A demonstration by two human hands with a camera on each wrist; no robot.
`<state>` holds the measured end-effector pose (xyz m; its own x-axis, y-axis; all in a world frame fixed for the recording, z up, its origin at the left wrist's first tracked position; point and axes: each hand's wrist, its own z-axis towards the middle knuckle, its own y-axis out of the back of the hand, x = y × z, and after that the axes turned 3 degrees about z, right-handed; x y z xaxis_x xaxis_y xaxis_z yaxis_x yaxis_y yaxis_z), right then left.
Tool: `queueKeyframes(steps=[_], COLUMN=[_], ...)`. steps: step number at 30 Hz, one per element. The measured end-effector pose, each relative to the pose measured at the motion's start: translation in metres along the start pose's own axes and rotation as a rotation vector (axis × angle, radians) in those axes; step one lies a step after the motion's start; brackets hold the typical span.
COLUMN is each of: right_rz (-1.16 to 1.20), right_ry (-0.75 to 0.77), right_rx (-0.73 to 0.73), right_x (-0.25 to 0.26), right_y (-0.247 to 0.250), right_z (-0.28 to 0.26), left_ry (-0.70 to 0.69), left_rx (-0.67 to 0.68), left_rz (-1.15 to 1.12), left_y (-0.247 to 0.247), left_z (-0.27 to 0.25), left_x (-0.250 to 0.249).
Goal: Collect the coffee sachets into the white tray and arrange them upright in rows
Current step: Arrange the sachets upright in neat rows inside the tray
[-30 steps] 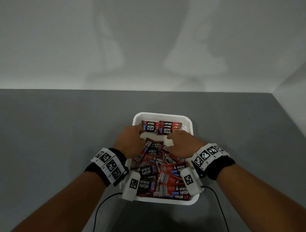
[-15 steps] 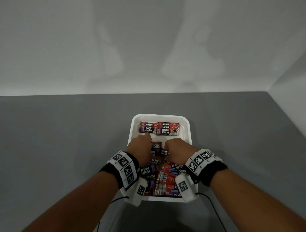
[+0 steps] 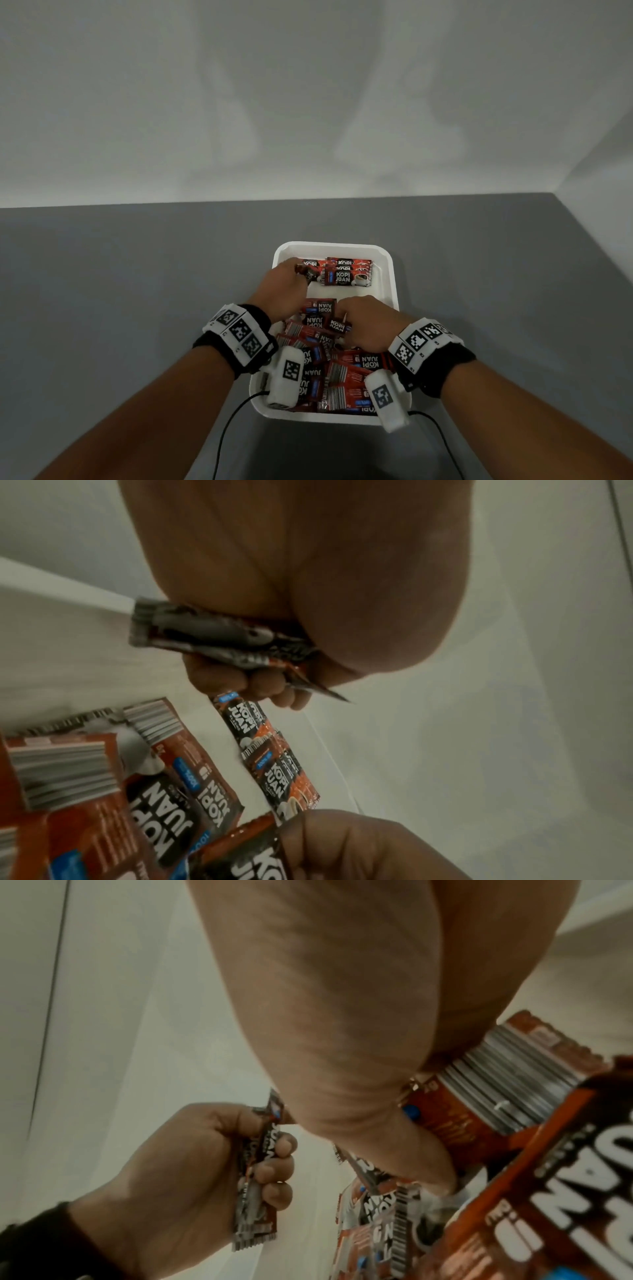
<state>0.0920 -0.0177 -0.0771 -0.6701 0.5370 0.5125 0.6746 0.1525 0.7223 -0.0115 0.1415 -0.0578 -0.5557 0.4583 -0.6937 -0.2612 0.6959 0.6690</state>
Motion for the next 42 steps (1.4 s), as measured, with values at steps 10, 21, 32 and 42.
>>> queueKeyframes(steps=[10,21,32,42], right_rz=[0.053,0.038,0.030,0.239], right_ry=[0.011,0.035,-0.022,0.028], right_rx=[-0.022,-0.085,-0.024,-0.227], right_x=[0.001,-0.003,0.001,0.001], right_y=[0.004,-0.006,0.001,0.013], right_z=[-0.007,-0.007,-0.008,-0.012], left_ry=[-0.121,-0.086,0.074,0.105], left_rx=[0.275,0.197,0.132,0.092], left_rz=[0.692,0.406,-0.085,-0.142], left_y=[-0.035,-0.016,-0.013,-0.013], left_z=[0.032,0.022,-0.023,-0.034], left_x=[0.004,-0.008,0.016,0.016])
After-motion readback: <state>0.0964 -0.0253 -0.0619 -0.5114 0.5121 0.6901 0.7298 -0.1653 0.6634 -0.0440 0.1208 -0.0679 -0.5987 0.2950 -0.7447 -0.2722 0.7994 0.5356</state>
